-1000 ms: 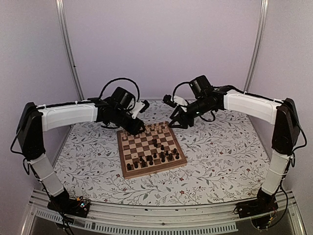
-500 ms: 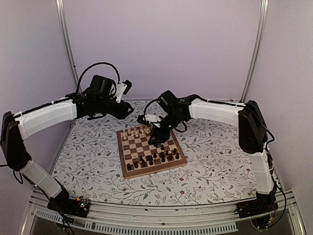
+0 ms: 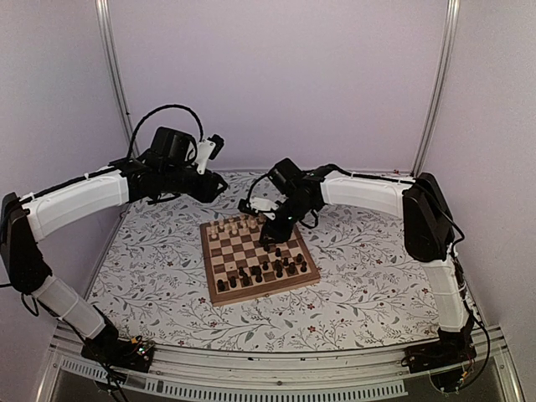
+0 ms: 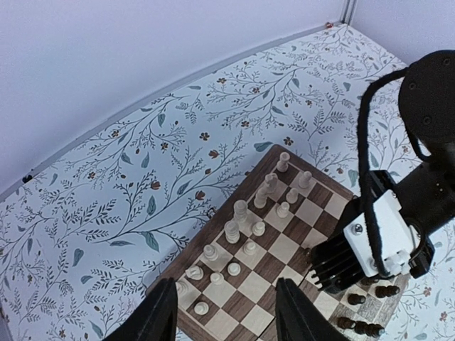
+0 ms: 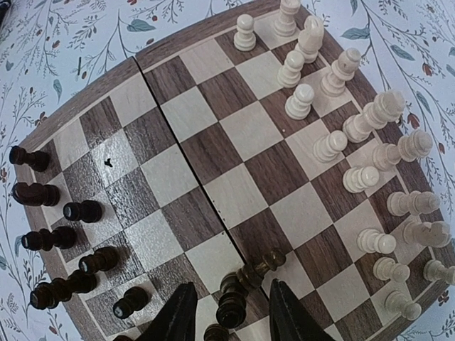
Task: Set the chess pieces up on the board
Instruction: Pick up the chess piece from the chessboard.
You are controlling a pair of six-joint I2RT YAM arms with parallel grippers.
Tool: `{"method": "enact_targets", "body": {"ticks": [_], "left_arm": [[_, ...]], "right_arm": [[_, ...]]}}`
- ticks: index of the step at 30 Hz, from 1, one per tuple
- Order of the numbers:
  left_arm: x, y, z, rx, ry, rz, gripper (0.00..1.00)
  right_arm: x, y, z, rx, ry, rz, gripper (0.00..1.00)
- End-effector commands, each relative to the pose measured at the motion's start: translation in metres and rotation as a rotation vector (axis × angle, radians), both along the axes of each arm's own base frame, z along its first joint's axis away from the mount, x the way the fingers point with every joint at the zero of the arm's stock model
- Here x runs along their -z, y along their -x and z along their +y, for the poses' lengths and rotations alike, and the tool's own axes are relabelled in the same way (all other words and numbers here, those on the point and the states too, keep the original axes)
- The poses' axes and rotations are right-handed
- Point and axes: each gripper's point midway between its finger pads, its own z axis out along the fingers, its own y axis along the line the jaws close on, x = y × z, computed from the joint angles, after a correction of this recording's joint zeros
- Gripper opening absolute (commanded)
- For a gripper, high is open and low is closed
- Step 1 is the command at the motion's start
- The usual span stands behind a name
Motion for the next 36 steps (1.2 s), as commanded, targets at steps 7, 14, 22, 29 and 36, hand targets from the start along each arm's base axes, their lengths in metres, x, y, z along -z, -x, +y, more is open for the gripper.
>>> {"method": "enact_targets", "body": {"ticks": [7,14,22,29,36], "left_arm": [[0.004,-0.004,0.007,-0.006,-0.045,-0.012,0.50],[0.009,-0.005,0.007,-0.007,-0.036,0.004,0.50],[0.016,-0.006,0.003,0.004,-0.021,0.029,0.51],[0.021,-0.004,-0.012,0.032,0.114,0.092,0.51],[0.035,0.013,-0.044,0.132,0.412,0.260,0.51]], "right_arm": [[0.012,0.002,-0.003,0.018,0.023,0.047,0.19],[0.018,0.005,-0.005,0.016,0.037,0.064,0.15],[0.015,0.007,-0.005,-0.002,0.033,0.060,0.05],[-0.029,0.014,-0.003,-0.081,-0.038,-0.009,0.04],[-0.070,0.033,-0.007,-0.175,-0.123,-0.057,0.04]]}}
